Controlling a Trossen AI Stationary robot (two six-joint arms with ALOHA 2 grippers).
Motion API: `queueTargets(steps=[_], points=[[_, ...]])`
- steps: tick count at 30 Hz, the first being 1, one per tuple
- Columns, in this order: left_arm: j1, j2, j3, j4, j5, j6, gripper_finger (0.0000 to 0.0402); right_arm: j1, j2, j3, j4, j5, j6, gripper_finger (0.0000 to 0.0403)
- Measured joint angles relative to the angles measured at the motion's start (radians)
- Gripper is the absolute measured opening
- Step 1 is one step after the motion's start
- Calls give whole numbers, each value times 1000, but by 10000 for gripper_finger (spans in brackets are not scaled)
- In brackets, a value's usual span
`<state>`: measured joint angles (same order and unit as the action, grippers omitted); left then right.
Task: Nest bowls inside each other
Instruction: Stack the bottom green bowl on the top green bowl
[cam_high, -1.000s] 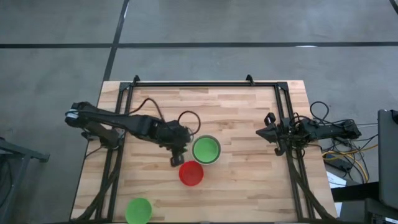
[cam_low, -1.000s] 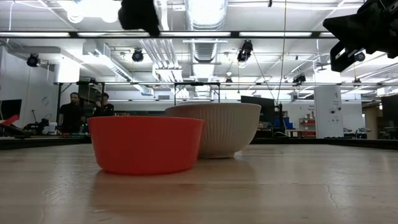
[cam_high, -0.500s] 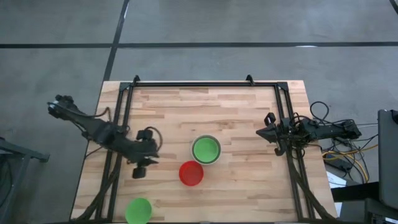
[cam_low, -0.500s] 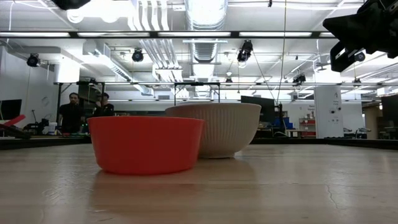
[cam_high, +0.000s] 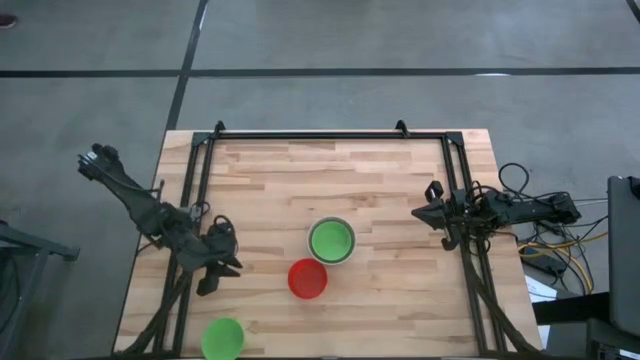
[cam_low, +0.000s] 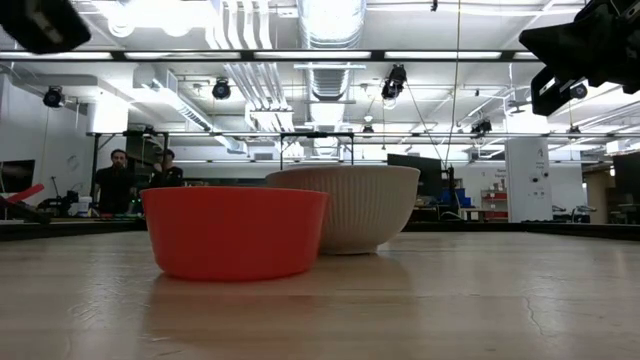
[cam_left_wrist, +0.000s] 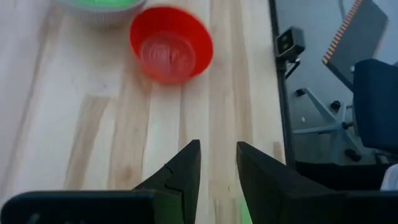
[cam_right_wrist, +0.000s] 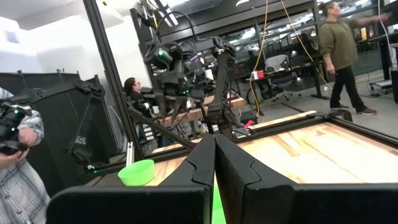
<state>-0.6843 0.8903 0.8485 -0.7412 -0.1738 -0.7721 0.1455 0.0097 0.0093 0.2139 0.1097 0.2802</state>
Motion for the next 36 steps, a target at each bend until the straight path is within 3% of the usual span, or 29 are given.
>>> queueTargets(steps=[5,14,23,36], points=[[-34,27,-38,7,28,-91,108,0,0,0,0,0,0,8],[-158,52,-44,45,58,-105,108,0,0,0,0,0,0,8],[-294,110,-128,197,40,-157,108,0,0,0,0,0,0,8],[-330,174,-250,377,53,-300,108,0,0,0,0,0,0,8]])
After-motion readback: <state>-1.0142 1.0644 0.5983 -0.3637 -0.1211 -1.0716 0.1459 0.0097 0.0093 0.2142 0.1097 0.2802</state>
